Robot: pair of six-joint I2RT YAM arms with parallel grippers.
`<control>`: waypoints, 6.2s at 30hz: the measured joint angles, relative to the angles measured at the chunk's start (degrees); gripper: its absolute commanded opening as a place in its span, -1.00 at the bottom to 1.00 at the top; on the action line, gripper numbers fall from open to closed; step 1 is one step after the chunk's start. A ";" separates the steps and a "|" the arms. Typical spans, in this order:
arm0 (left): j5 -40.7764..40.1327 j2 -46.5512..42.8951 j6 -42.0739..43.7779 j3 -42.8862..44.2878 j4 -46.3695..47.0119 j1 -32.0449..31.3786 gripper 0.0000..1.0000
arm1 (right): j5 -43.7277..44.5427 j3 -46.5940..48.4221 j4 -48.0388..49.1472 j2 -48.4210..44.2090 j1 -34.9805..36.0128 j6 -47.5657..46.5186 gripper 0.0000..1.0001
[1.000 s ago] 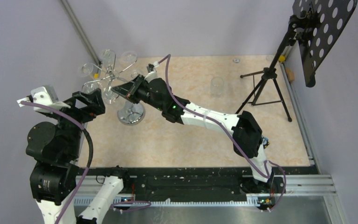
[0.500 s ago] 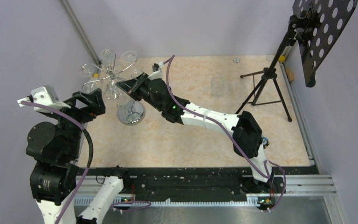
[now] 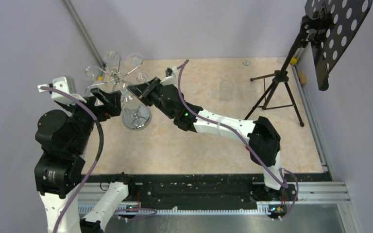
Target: Take the wine glass off the wine glass rack
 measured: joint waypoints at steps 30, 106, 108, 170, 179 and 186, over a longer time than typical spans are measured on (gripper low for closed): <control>31.69 4.72 -13.05 -15.06 11.93 0.00 0.71 | -8.22 -41.55 5.22 -38.34 -7.43 2.25 -1.00; 49.99 13.40 -99.84 -33.22 92.19 -0.48 -1.00 | -32.15 -50.58 55.39 -37.66 -12.52 -17.35 -0.59; 49.83 13.40 -101.50 -33.86 94.31 -0.52 -0.97 | -33.86 -50.18 56.39 -37.05 -12.68 -17.55 -0.83; 30.62 9.68 -14.23 -11.56 15.54 -0.35 0.88 | -6.23 -15.10 -66.88 -12.92 -32.28 -61.20 -0.75; 28.13 14.71 -13.33 -6.64 14.10 -0.35 0.88 | -6.82 -12.85 -67.36 -12.17 -33.14 -62.77 -0.19; 24.57 19.69 -11.98 -1.16 12.68 -0.35 0.88 | -8.26 -9.27 -67.25 -12.15 -33.40 -63.19 -0.17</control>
